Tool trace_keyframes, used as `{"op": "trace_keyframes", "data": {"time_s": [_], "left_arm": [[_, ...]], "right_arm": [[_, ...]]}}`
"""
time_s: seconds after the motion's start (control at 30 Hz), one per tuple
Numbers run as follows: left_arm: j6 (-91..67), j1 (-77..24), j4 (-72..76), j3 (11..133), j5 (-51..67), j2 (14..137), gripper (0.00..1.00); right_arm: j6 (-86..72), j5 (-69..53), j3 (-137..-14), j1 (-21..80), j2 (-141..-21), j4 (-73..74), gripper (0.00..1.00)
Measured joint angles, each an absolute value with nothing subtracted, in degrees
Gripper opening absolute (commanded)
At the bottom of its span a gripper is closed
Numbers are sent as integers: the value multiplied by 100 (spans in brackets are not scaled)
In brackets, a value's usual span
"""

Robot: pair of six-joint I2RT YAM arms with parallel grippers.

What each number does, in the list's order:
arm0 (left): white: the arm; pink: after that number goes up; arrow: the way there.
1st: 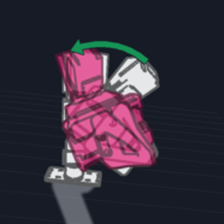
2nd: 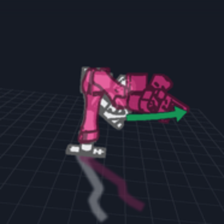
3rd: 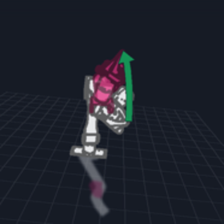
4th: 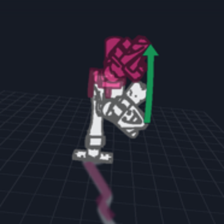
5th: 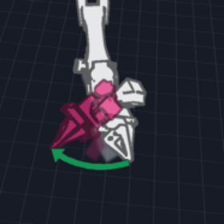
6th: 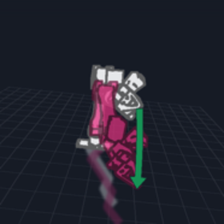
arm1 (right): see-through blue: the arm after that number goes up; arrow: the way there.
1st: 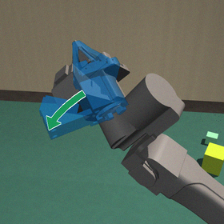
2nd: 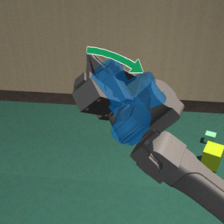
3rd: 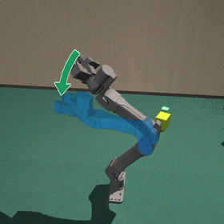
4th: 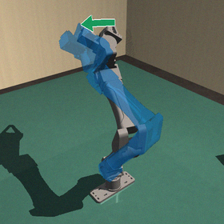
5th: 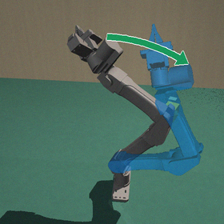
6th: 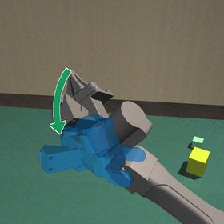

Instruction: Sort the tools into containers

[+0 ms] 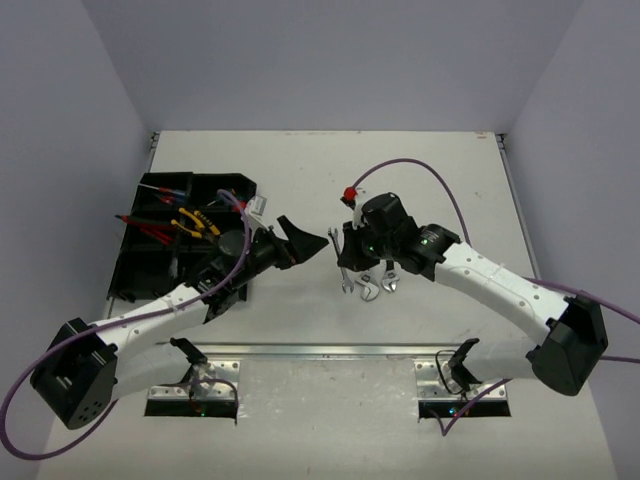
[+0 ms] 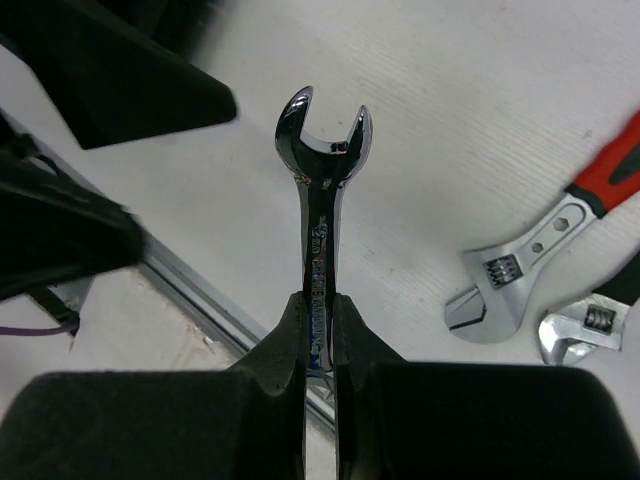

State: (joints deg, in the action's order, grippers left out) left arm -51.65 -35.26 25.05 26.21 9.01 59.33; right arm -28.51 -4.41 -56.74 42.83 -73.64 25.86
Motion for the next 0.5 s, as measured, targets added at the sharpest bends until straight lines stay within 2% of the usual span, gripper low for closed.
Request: {"op": "trace_keyframes", "data": {"time_s": [0.07, 0.3, 0.37, 0.5], "left_arm": [[-5203, -3643, 2459, 2723, 717, 6140, 82], [-5272, -3871, 2295, 3112, 267, 6465, 61], [-5285, -3899, 2274, 3158, 215, 6515, 48], [-5304, -3975, 2225, 3210, 178, 6606, 11]], "right_arm": [[-2885, -446, -5790, 4401, -7406, 2568, 0], [-2965, -485, -5998, 4672, -7470, 2480, 0], [-2984, -498, -6008, 4709, -7496, 2458, 0], [-3004, -499, -6044, 4752, -7574, 2443, 0]]}}
